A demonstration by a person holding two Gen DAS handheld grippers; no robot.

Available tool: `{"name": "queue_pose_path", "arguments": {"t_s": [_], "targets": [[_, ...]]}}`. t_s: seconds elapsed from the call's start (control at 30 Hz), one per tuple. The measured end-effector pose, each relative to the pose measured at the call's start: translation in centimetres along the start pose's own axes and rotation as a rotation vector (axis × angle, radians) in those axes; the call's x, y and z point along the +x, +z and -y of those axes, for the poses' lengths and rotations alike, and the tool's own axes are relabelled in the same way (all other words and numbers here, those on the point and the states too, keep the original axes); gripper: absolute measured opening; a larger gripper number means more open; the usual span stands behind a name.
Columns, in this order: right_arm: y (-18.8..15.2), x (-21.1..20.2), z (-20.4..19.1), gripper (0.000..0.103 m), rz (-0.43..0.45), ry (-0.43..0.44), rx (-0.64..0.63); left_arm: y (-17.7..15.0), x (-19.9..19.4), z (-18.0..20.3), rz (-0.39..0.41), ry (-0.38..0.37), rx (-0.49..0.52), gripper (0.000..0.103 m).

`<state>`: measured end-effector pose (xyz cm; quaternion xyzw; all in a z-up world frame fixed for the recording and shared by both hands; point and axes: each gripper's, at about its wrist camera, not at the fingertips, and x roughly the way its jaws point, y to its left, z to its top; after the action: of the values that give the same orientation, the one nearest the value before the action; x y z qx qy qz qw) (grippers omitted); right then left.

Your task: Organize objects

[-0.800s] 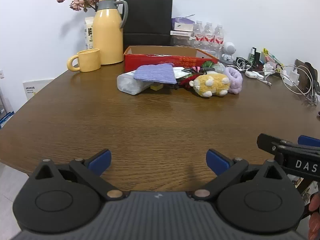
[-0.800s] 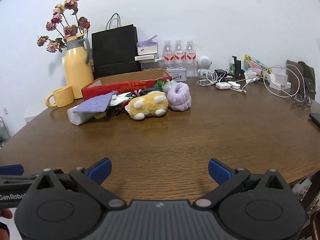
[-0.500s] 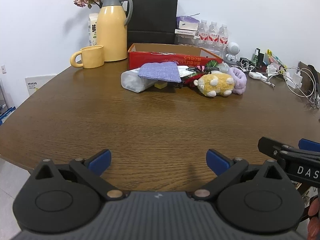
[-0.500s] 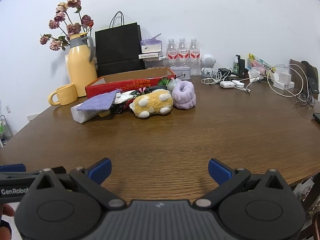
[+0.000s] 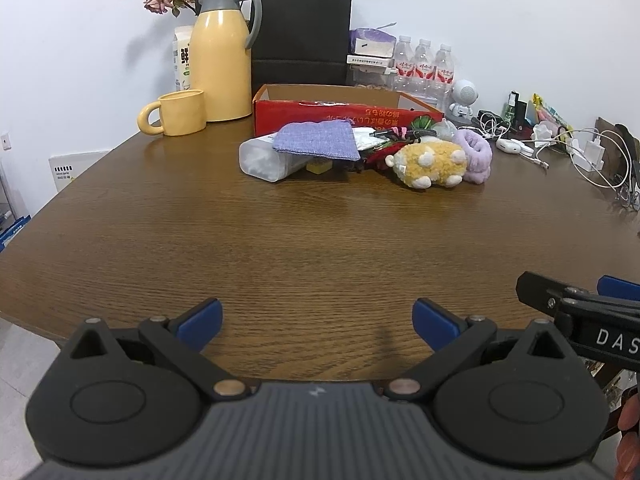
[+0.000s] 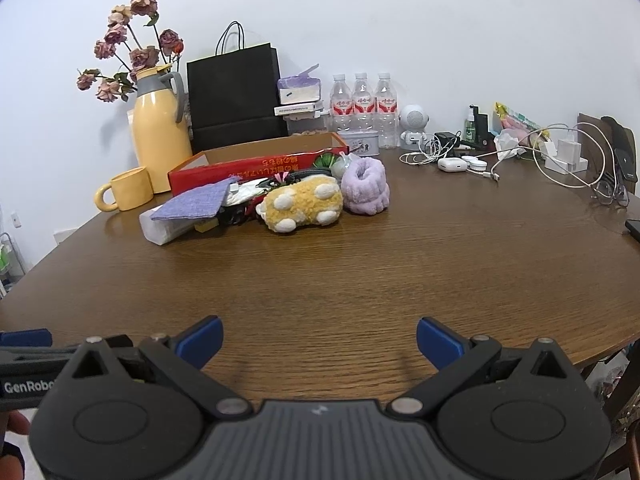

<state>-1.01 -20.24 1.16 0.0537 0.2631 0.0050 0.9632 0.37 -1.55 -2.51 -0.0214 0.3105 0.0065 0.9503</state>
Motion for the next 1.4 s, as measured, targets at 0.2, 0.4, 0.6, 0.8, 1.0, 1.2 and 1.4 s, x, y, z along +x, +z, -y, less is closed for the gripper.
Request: {"name": "queue_pose_path", "arguments": {"t_s": [0.2, 0.4, 0.6, 0.8, 1.0, 1.2, 1.4], "targets": [[0.0, 0.0, -0.2, 0.103, -0.002, 0.014, -0.007, 0.1, -0.1, -0.1, 0.004, 0.006, -0.001, 0.103], [0.0, -0.3, -0.2, 0.103, 0.003, 0.013, -0.012, 0.1, -0.1, -0.1, 0.004, -0.001, 0.01, 0.103], [-0.1, -0.2, -0.2, 0.103, -0.001, 0.016, -0.011, 0.3, -0.2, -0.1, 0.004, 0.002, 0.01, 0.103], [0.1, -0.1, -0.2, 0.103, -0.006, 0.023, -0.01, 0.6, -0.1, -0.1, 0.008, -0.001, 0.019, 0.103], [0.5, 0.3, 0.0, 0.103, 0.004, -0.002, -0.021, 1.4, 0.2, -0.7, 0.02, 0.022, 0.021, 0.103], [1.3, 0.8, 0.2, 0.103, -0.001, 0.003, -0.04, 3.8, 0.5, -1.9, 0.07, 0.046, 0.031, 0.103], [3.0, 2.8, 1.5, 0.103, 0.006, 0.015, -0.017, 6.1, 3.0, -2.3, 0.069, 0.056, 0.052, 0.103]]}}
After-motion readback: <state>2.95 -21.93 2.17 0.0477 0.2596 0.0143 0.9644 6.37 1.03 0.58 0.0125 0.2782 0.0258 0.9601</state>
